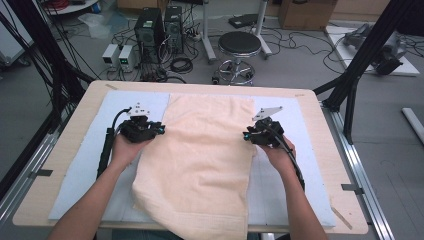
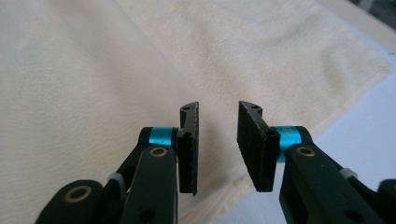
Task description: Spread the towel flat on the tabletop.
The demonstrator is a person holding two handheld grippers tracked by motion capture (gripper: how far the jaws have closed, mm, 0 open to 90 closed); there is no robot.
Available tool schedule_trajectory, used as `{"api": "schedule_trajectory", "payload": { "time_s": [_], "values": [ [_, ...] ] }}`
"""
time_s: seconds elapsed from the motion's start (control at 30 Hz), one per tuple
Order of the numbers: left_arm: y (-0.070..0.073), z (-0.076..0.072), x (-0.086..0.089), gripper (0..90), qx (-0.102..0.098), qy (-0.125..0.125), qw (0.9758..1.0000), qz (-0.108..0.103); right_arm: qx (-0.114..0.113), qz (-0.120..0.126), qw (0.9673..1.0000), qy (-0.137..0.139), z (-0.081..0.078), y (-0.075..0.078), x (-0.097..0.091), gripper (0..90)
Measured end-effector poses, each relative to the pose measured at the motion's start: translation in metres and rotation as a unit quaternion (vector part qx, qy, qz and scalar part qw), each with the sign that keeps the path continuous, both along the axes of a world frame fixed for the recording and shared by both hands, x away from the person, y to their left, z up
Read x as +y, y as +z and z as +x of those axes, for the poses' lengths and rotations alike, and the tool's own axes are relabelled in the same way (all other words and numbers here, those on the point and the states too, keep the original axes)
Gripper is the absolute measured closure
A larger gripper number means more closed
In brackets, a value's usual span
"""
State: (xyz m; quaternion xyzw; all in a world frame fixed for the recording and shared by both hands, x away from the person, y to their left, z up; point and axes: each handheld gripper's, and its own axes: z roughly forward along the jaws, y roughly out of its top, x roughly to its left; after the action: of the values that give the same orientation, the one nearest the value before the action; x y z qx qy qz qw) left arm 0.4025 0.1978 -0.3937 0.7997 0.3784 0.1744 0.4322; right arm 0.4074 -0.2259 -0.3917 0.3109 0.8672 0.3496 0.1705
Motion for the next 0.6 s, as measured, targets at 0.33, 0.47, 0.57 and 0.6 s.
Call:
{"api": "schedule_trajectory", "payload": {
  "time_s": [0.33, 0.47, 0.57, 0.6],
  "values": [
    [0.003, -0.045, 0.011, 58.3, -0.013, -0.086, 0.9962, -0.001, 0.021, 0.018, 0.9955, 0.091, -0.043, 0.002, 0.007, 60.9],
    [0.003, -0.076, 0.010, 52.7, -0.028, -0.118, 0.9926, 0.015, -0.005, 0.023, 0.9927, 0.118, -0.069, 0.009, 0.015, 61.8],
    [0.003, -0.092, 0.011, 52.1, -0.037, -0.135, 0.9901, 0.017, -0.010, 0.030, 0.9911, 0.129, -0.087, 0.007, 0.018, 61.3],
    [0.001, -0.105, 0.012, 51.1, -0.040, -0.147, 0.9882, 0.013, -0.013, 0.034, 0.9905, 0.133, -0.092, 0.004, 0.018, 61.1]
  ]
}}
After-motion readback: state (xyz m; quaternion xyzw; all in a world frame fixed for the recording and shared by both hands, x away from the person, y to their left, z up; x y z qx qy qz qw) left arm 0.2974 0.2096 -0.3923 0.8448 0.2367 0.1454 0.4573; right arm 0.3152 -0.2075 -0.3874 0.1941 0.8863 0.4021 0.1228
